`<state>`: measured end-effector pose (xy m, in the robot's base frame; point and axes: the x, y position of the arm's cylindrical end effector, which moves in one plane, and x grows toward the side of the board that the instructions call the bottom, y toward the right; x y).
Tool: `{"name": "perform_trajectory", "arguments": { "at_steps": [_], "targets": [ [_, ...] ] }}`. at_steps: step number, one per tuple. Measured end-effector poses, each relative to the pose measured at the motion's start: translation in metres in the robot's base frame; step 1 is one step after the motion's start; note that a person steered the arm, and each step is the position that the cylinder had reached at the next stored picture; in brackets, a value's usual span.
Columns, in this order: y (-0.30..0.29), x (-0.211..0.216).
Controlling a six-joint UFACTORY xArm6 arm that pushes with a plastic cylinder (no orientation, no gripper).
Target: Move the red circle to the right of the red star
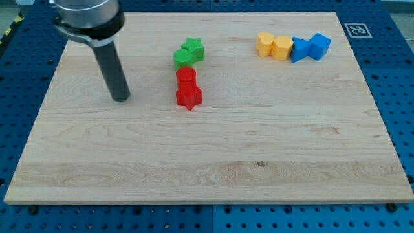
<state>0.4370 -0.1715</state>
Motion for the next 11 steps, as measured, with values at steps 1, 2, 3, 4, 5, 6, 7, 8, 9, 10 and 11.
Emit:
{"name": "perform_trajectory", "arguments": {
  "at_steps": [1, 2, 3, 4, 5, 6, 7, 8, 9, 10, 11],
  "targets": [
    [-0.042, -0.018],
    [-0.046, -0.058],
    [0.001, -0.071],
    [0.095, -0.06],
    [0.194, -0.023],
    [0.242, 0.023],
    [0.253, 0.01],
    [0.308, -0.021],
    [0.387, -0.005],
    [0.411, 0.039],
    [0.369, 0.08]
  ]
}}
